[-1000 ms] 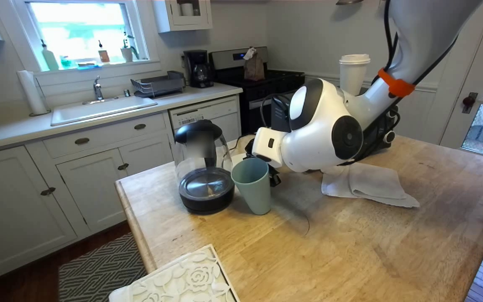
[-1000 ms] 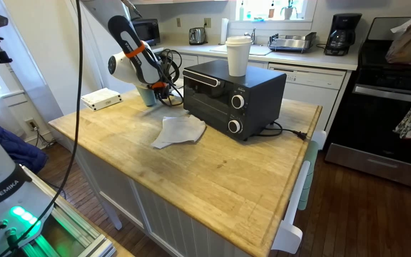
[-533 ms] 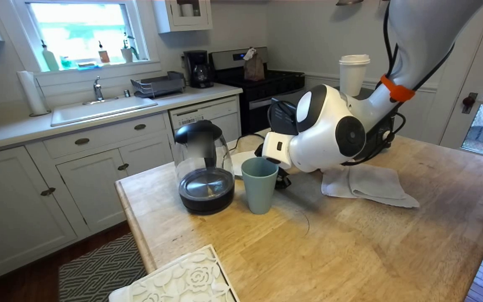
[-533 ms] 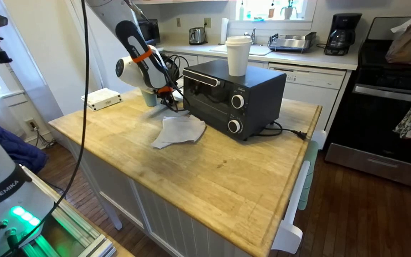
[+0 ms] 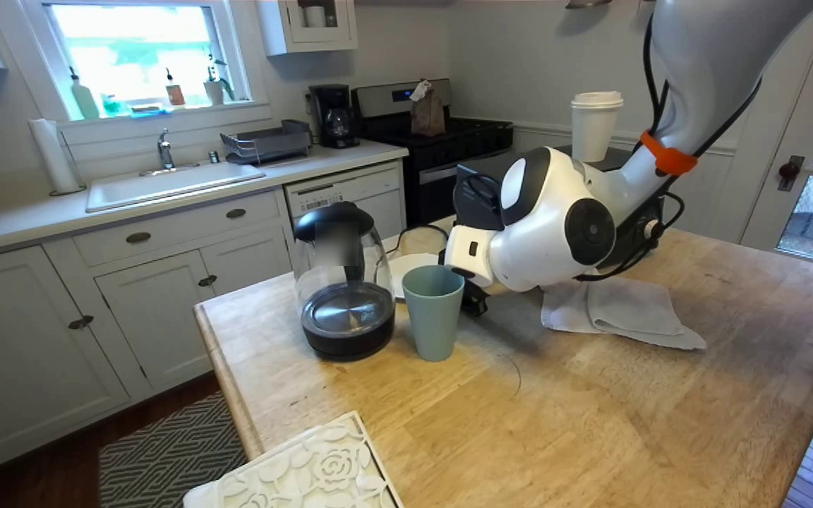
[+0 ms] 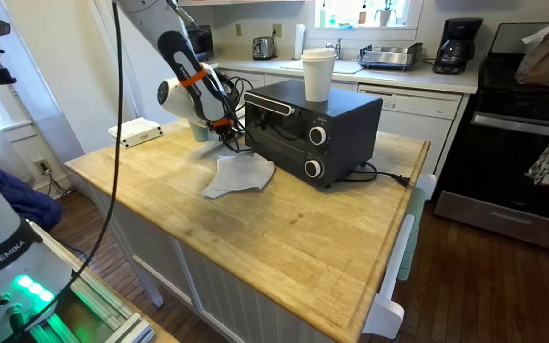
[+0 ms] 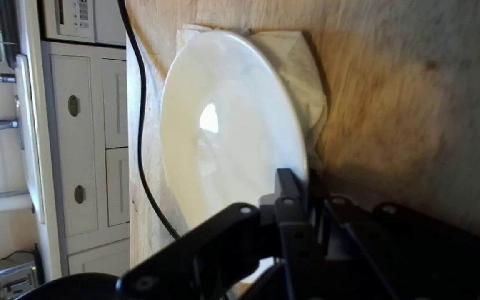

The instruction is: Pick up the white saucer plate and put it on top of the oven

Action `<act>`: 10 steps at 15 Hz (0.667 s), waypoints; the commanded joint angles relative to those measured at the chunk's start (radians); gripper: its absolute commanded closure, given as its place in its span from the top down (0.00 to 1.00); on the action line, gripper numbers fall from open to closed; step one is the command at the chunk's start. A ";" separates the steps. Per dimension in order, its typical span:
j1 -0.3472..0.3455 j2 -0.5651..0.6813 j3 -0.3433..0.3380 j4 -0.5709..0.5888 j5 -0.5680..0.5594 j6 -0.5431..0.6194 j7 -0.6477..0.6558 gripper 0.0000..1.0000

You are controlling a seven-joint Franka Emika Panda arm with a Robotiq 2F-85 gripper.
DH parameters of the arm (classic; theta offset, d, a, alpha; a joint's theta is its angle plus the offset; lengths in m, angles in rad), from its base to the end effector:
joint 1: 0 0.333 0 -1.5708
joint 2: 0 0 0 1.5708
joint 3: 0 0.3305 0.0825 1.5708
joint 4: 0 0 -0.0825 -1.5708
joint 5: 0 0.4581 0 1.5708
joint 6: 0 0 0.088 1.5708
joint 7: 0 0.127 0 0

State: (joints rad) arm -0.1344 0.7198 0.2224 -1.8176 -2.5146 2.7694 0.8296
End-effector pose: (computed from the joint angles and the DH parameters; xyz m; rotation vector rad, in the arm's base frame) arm 0.6705 0.0826 0.0710 1.6449 1.6506 0.6965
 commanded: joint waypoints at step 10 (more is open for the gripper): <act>-0.023 -0.078 0.056 -0.055 0.000 -0.033 -0.011 0.02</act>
State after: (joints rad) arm -0.1389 0.7094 0.2513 -1.7995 -2.5146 2.7600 0.8290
